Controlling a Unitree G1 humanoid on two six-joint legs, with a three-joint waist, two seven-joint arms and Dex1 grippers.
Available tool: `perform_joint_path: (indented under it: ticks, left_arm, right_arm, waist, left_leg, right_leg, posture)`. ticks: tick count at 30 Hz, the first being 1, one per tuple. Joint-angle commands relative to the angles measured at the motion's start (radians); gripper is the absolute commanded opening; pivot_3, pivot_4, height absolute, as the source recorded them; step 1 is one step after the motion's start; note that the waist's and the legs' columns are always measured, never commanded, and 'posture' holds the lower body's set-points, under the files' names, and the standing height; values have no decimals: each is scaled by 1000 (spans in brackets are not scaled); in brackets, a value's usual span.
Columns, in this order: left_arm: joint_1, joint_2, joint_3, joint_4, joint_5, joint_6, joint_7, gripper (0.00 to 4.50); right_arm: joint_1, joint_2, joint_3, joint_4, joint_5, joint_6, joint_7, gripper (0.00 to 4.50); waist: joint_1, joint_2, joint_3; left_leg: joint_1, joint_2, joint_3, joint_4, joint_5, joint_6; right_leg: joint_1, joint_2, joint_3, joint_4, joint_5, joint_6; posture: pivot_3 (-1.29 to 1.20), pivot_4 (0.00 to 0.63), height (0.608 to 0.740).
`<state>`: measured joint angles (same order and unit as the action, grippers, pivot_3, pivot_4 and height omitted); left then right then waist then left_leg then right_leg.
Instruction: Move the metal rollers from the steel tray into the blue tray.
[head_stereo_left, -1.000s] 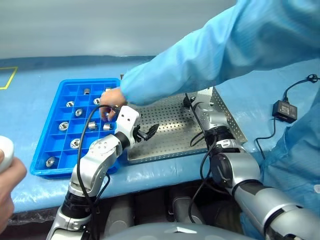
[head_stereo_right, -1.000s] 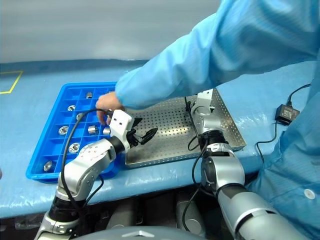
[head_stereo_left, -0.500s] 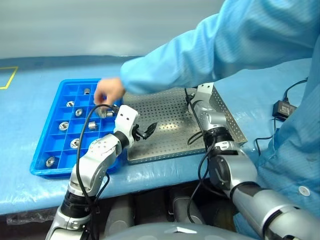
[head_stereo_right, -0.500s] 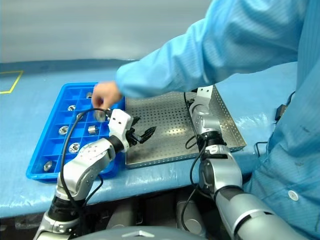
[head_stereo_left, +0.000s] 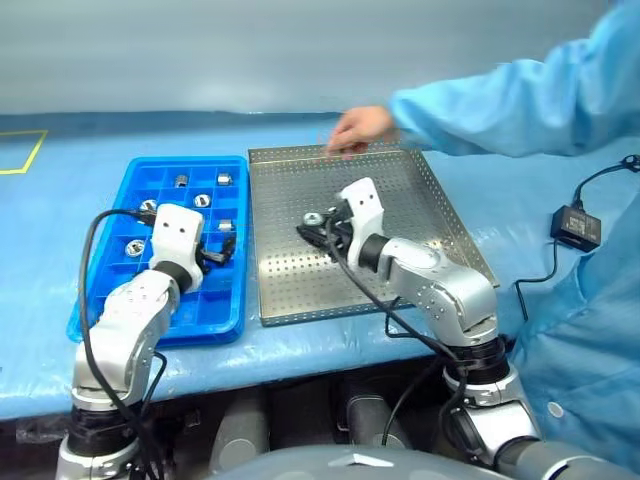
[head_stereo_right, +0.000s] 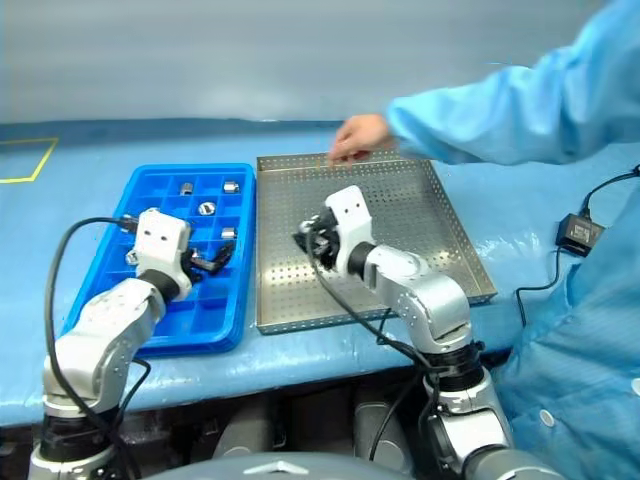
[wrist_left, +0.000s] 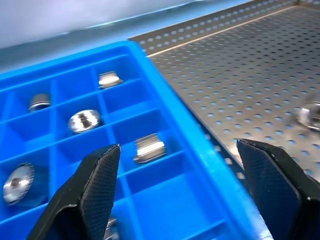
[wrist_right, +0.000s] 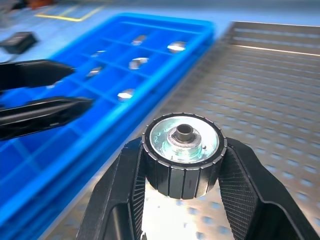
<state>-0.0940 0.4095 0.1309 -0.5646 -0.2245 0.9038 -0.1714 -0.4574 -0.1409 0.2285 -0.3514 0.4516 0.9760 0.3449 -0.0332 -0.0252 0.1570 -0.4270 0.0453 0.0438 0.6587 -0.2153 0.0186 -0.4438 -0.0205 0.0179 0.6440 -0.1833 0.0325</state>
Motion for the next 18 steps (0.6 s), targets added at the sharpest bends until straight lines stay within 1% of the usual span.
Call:
perform_joint_path:
  ticks: [1,5,9,12,18]
  left_arm:
    - [-7,21,58,-44,39,48,46,4091]
    - [-12,41,95,-53,71,93,77,4091]
    - [-1,59,114,-86,88,129,79,4091]
    - [25,68,137,-124,81,159,71,4091]
    - [62,57,192,-192,40,204,31,4091]
  right_arm:
    - [-39,36,112,-37,24,11,56,1709]
    - [-80,71,275,53,-42,-41,99,1709]
    - [-111,119,354,166,-97,-115,126,1709]
    - [-136,159,378,244,-135,-170,141,1709]
    - [-173,221,367,349,-176,-244,175,1709]
  waist:
    - [5,0,0]
    - [12,-1,0]
    - [24,-4,-1]
    - [29,-4,-1]
    - [48,-5,-1]
  left_leg:
    - [0,0,0,0,0,0]
    - [-2,-1,0,0,0,0]
    - [-2,-1,0,0,0,0]
    - [-2,0,0,0,0,0]
    - [-2,0,-1,-1,0,0]
  right_leg:
    - [0,0,0,0,0,0]
    - [-1,-2,0,-1,0,0]
    - [-1,-3,-2,-1,0,0]
    - [-1,-4,-2,-1,0,0]
    - [-1,-4,-4,-1,0,-1]
  posture:
    - [53,150,740]
    - [70,150,740]
    - [110,150,740]
    - [140,150,740]
    - [197,150,740]
